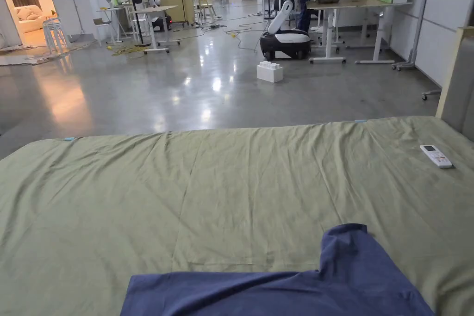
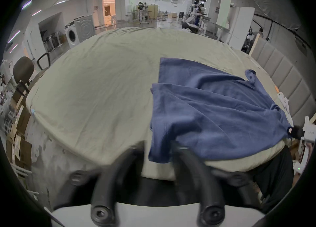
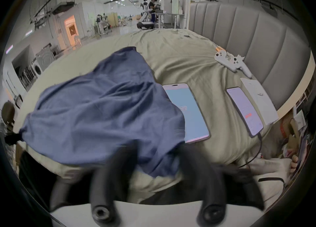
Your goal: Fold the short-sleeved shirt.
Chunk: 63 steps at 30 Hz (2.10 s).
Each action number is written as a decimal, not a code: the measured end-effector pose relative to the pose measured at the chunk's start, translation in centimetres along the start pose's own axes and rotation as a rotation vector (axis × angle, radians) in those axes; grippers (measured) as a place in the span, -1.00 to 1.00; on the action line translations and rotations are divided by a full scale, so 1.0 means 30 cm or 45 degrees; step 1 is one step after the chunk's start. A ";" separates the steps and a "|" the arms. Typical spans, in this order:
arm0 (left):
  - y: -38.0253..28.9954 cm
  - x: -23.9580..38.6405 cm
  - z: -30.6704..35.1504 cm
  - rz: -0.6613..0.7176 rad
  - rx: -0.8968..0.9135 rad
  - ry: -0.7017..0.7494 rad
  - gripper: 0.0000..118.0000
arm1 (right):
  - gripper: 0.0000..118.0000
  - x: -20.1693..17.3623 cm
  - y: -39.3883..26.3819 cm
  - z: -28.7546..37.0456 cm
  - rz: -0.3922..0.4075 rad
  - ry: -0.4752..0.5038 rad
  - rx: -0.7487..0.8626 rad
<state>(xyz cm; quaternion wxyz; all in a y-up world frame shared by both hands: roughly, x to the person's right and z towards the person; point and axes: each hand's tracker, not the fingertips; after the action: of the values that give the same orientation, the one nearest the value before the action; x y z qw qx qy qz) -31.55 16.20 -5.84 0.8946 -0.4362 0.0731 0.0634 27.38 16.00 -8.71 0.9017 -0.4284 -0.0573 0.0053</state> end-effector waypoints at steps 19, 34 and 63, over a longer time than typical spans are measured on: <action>0.140 0.389 0.711 -0.207 1.055 -0.133 0.27 | 0.40 -0.113 0.213 0.679 0.060 0.313 1.056; 0.171 0.457 0.775 -0.275 1.023 -0.183 -0.98 | -1.00 -0.164 0.211 0.672 0.048 0.446 0.901; 0.617 0.128 -0.378 0.122 0.142 -0.228 0.36 | -1.00 -0.185 0.257 0.363 0.043 0.374 0.532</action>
<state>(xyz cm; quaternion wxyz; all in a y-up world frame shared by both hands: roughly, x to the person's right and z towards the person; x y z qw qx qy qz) -31.91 18.75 -27.74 0.9164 -0.3743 0.0173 0.1407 21.01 28.97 -8.41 0.9691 -0.2300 0.0837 -0.0302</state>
